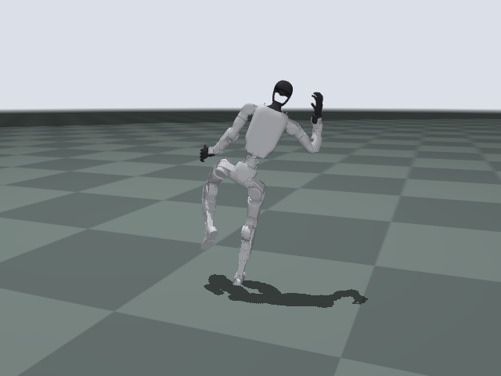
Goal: Kungfu
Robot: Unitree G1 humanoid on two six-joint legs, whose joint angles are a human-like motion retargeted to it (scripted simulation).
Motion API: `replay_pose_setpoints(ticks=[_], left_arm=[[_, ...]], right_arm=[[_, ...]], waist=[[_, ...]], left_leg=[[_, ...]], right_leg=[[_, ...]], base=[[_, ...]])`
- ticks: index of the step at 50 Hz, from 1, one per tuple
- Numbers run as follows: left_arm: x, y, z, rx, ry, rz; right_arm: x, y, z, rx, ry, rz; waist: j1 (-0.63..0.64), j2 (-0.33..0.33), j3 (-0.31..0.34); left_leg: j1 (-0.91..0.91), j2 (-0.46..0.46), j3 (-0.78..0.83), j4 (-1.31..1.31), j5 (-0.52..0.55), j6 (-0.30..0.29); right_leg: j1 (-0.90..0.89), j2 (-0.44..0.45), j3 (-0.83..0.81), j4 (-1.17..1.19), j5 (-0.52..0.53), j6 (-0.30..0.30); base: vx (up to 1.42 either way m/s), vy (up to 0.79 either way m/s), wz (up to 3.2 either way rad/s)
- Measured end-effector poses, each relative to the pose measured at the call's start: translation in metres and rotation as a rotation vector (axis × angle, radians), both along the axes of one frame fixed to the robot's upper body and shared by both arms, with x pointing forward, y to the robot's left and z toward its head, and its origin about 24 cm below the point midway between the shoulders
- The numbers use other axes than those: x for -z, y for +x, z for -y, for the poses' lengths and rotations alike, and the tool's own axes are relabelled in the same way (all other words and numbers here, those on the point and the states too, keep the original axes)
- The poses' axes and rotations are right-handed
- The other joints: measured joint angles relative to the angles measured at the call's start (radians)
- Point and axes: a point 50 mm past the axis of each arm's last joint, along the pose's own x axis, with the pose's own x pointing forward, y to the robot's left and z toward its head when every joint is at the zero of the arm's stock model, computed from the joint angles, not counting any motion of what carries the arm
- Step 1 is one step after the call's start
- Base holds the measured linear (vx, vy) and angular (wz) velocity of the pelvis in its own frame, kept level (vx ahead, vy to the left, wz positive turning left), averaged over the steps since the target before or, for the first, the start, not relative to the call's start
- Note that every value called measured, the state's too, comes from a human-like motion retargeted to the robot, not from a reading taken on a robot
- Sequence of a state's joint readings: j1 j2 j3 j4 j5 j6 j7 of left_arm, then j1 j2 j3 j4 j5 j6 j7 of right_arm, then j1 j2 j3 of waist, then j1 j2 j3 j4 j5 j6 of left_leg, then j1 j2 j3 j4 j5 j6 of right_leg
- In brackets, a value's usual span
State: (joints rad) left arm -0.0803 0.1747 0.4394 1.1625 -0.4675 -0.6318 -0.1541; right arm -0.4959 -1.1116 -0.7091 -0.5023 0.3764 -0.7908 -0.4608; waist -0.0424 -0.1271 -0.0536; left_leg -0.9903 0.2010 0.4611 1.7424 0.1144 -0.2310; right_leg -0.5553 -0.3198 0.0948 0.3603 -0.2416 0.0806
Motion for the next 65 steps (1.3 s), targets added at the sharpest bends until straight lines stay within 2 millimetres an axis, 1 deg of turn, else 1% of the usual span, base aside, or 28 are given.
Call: replay_pose_setpoints(ticks=[3, 5, 8, 11, 16, 21, 25, 28, 32, 35, 40, 42, 45, 49, 51, 53, 56, 58, 60, 62, 63, 65], left_arm=[[0.003, -0.007, -0.001, -0.001, -0.004, -0.022], [0.005, -0.013, -0.005, -0.013, -0.003, -0.042], [0.007, -0.022, -0.01, -0.049, -0.017, -0.059], [0.01, -0.027, -0.013, -0.082, -0.062, -0.057], [0.01, -0.02, -0.011, -0.107, -0.12, -0.009], [0.007, -0.008, -0.005, -0.054, -0.109, -0.003], [0.006, 0.0, 0.001, -0.003, -0.092, -0.004], [0.006, 0.002, 0.003, 0.006, -0.091, -0.002], [0.006, 0.001, 0.003, -0.014, -0.097, 0.004], [0.006, -0.001, 0.001, -0.034, -0.098, 0.006], [0.002, 0.003, -0.003, -0.067, -0.094, 0.03], [-0.001, 0.006, -0.005, -0.085, -0.092, 0.049], [-0.008, 0.011, -0.01, -0.117, -0.083, 0.09], [-0.021, 0.022, -0.02, -0.146, -0.055, 0.154], [-0.031, 0.031, -0.026, -0.157, -0.039, 0.195], [-0.045, 0.042, -0.034, -0.166, -0.018, 0.252], [-0.072, 0.064, -0.048, -0.167, 0.015, 0.347], [-0.097, 0.083, -0.058, -0.152, 0.047, 0.418], [-0.126, 0.103, -0.065, -0.124, 0.092, 0.49], [-0.161, 0.123, -0.073, -0.105, 0.153, 0.562], [-0.181, 0.133, -0.076, -0.102, 0.191, 0.6], [-0.224, 0.149, -0.08, -0.092, 0.282, 0.671]], right_arm=[[0.001, 0.002, 0.008, 0.021, 0.016, -0.05], [0.002, 0.002, 0.013, 0.032, 0.024, -0.075], [0.003, 0.003, 0.02, 0.04, 0.042, -0.102], [0.002, 0.003, 0.022, 0.04, 0.046, -0.118], [-0.002, 0.002, 0.02, 0.028, 0.015, -0.135], [-0.001, 0.003, 0.017, 0.017, 0.002, -0.13], [0.001, 0.004, 0.018, 0.009, 0.01, -0.133], [0.003, 0.007, 0.02, 0.012, 0.017, -0.154], [0.006, 0.016, 0.025, 0.015, 0.037, -0.211], [0.01, 0.028, 0.03, 0.006, 0.054, -0.283], [0.025, 0.062, 0.044, -0.048, 0.117, -0.454], [0.035, 0.081, 0.049, -0.094, 0.143, -0.543], [0.053, 0.121, 0.054, -0.184, 0.179, -0.707], [0.09, 0.178, 0.05, -0.312, 0.204, -0.952], [0.111, 0.205, 0.043, -0.402, 0.214, -1.073], [0.132, 0.228, 0.031, -0.494, 0.232, -1.172], [0.154, 0.257, 0.013, -0.567, 0.264, -1.285], [0.163, 0.276, -0.003, -0.585, 0.276, -1.352], [0.169, 0.295, -0.021, -0.601, 0.272, -1.435], [0.169, 0.313, -0.039, -0.608, 0.238, -1.52], [0.166, 0.321, -0.046, -0.609, 0.22, -1.561], [0.161, 0.333, -0.059, -0.6, 0.178, -1.62]], waist=[[-0.003, 0.012, 0.009], [0.002, 0.017, 0.018], [0.009, 0.023, 0.032], [0.022, 0.031, 0.04], [0.055, 0.03, 0.059], [0.076, 0.031, 0.058], [0.093, 0.033, 0.054], [0.104, 0.038, 0.051], [0.121, 0.05, 0.044], [0.132, 0.064, 0.036], [0.176, 0.076, 0.023], [0.199, 0.082, 0.018], [0.239, 0.093, 0.014], [0.311, 0.1, 0.009], [0.343, 0.108, 0.006], [0.371, 0.122, 0.002], [0.417, 0.137, -0.002], [0.455, 0.14, 0.0], [0.495, 0.142, 0.0], [0.53, 0.145, -0.001], [0.548, 0.138, 0.002], [0.577, 0.113, 0.0]], left_leg=[[0.032, -0.003, 0.005, -0.066, 0.023, -0.015], [0.055, 0.015, 0.015, -0.118, 0.024, -0.014], [0.07, 0.042, 0.01, -0.189, 0.012, 0.002], [0.058, 0.077, -0.01, -0.246, 0.001, 0.034], [0.05, 0.123, -0.011, -0.329, -0.005, 0.072], [0.035, 0.148, -0.008, -0.377, -0.006, 0.089], [0.03, 0.168, -0.008, -0.393, -0.005, 0.095], [0.035, 0.179, -0.008, -0.404, -0.004, 0.096], [0.05, 0.2, -0.003, -0.428, -0.008, 0.095], [0.05, 0.209, -0.012, -0.449, -0.006, 0.088], [0.062, 0.245, 0.008, -0.489, 0.0, 0.079], [0.061, 0.257, 0.0, -0.513, 0.004, 0.077], [0.064, 0.272, -0.018, -0.562, 0.015, 0.07], [0.08, 0.291, -0.028, -0.646, 0.033, 0.066], [0.089, 0.308, -0.03, -0.694, 0.039, 0.065], [0.103, 0.321, -0.034, -0.752, 0.049, 0.067], [0.143, 0.321, -0.057, -0.871, 0.062, 0.073], [0.191, 0.305, -0.097, -0.971, 0.066, 0.078], [0.269, 0.31, -0.083, -1.079, 0.056, 0.091], [0.365, 0.316, 0.004, -1.164, 0.009, 0.148], [0.411, 0.298, 0.028, -1.188, -0.016, 0.176], [0.492, 0.229, 0.048, -1.232, -0.16, 0.194]], right_leg=[[0.008, -0.01, -0.019, -0.015, -0.002, 0.012], [0.008, -0.02, -0.04, -0.018, -0.005, 0.015], [0.014, -0.024, -0.056, -0.024, -0.008, 0.015], [0.013, -0.022, -0.07, -0.02, -0.016, 0.015], [0.019, -0.031, -0.088, -0.014, -0.032, 0.025], [0.03, -0.032, -0.101, -0.007, -0.031, 0.018], [0.041, -0.026, -0.13, -0.002, -0.017, -0.001], [0.054, -0.017, -0.154, 0.0, 0.005, -0.025], [0.073, 0.008, -0.193, 0.001, 0.04, -0.102], [0.098, 0.027, -0.251, -0.004, 0.042, -0.147], [0.146, 0.056, -0.324, -0.008, 0.022, -0.171], [0.172, 0.071, -0.347, -0.015, 0.015, -0.172], [0.218, 0.097, -0.379, -0.027, 0.005, -0.172], [0.297, 0.125, -0.429, -0.057, -0.005, -0.156], [0.349, 0.149, -0.459, -0.079, -0.008, -0.142], [0.406, 0.176, -0.49, -0.105, -0.012, -0.125], [0.496, 0.217, -0.535, -0.148, -0.016, -0.101], [0.556, 0.237, -0.557, -0.173, -0.017, -0.082], [0.612, 0.253, -0.581, -0.19, -0.019, -0.059], [0.667, 0.269, -0.613, -0.201, -0.021, -0.033], [0.692, 0.267, -0.626, -0.203, -0.022, -0.016], [0.731, 0.24, -0.641, -0.192, -0.015, 0.033]], base=[[-0.02, 0.01, 0.19], [0.0, 0.0, 0.0], [0.0, 0.0, 0.0], [0.0, 0.0, 0.06], [0.03, 0.01, 0.12], [0.12, 0.0, 0.29], [0.17, -0.01, 0.27], [0.2, -0.01, 0.24], [0.24, -0.01, 0.21], [0.33, 0.03, 0.36], [0.34, 0.01, 0.46], [0.37, 0.03, 0.58], [0.47, 0.13, 0.57], [0.47, 0.06, 0.65], [0.56, 0.07, 0.9], [0.57, 0.06, 1.09], [0.68, 0.14, 1.12], [0.7, 0.12, 1.05], [0.77, 0.11, 1.07], [0.8, 0.06, 1.15], [0.86, 0.03, 1.09], [1.01, 0.09, 1.2]])
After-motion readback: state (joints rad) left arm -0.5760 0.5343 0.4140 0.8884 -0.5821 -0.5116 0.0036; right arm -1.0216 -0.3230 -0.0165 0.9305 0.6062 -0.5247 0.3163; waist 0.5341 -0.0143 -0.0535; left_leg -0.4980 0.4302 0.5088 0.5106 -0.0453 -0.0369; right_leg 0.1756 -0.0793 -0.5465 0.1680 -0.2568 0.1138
